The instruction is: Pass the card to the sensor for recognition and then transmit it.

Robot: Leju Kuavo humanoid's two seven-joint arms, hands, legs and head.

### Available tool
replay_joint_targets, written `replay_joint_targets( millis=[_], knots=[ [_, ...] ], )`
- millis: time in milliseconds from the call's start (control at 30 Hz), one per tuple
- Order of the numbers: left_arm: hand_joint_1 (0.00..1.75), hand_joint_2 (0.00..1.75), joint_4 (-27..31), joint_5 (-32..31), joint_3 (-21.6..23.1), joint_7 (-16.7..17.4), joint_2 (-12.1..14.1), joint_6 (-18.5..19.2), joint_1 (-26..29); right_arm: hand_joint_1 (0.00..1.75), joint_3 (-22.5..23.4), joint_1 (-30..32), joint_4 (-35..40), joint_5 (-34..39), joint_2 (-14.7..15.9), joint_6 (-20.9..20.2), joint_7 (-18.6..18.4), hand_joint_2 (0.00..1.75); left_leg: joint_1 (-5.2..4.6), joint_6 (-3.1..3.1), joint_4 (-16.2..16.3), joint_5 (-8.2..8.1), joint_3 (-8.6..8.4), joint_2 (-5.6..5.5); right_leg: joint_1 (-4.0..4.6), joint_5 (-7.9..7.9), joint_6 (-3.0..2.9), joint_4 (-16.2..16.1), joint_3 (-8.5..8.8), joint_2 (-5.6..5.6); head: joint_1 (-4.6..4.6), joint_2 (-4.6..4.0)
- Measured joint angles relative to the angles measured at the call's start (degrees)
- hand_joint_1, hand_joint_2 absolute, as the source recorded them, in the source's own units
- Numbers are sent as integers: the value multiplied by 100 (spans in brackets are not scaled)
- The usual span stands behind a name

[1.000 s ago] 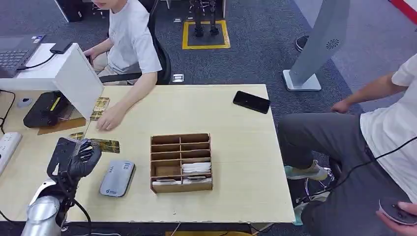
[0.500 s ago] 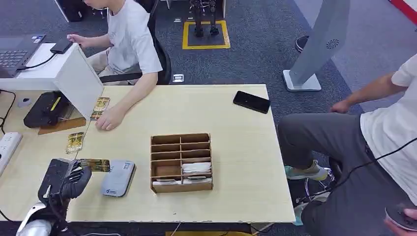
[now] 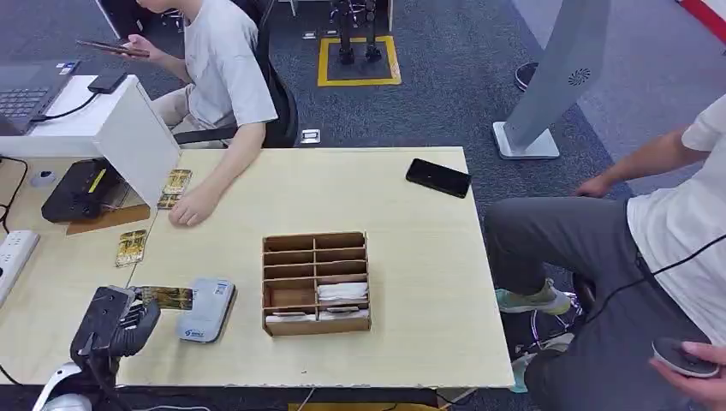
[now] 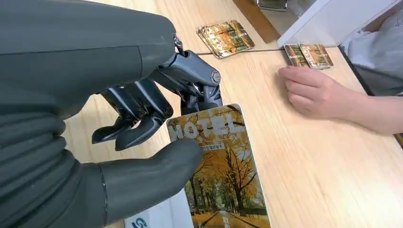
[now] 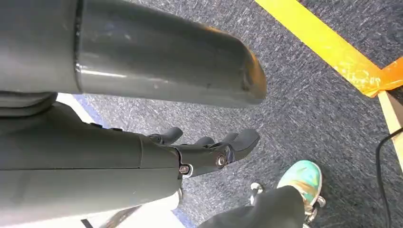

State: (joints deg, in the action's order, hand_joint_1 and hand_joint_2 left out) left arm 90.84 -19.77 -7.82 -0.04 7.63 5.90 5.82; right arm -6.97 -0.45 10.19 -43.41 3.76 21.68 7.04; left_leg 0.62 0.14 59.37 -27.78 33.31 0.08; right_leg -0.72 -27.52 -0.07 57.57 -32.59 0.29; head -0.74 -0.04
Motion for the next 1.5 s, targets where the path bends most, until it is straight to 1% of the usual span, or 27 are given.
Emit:
replay_joint_targets(
  millis=[200,867,1000,1500],
  knots=[
    [175,175,39,-376,0,-2,-70,-107,-1,0,0,-1,0,-35,0,-13,-2,0,0,0,0,0,0,0,0,0,0,0,-1,0,0,0],
    [175,175,42,-753,0,11,-284,-182,-5,0,0,-16,0,-118,-17,-92,-4,0,0,0,0,0,-1,1,0,0,0,0,0,0,0,0],
    [175,175,39,-1022,0,53,-313,-201,-4,0,0,-17,0,-153,-20,-98,-4,0,0,0,0,0,0,1,0,0,0,0,0,0,0,0],
    [175,175,-83,-1623,0,83,-459,-308,9,0,0,-25,0,-188,-22,-127,-4,0,0,0,0,0,0,0,0,0,0,0,0,0,0,0]
  ],
)
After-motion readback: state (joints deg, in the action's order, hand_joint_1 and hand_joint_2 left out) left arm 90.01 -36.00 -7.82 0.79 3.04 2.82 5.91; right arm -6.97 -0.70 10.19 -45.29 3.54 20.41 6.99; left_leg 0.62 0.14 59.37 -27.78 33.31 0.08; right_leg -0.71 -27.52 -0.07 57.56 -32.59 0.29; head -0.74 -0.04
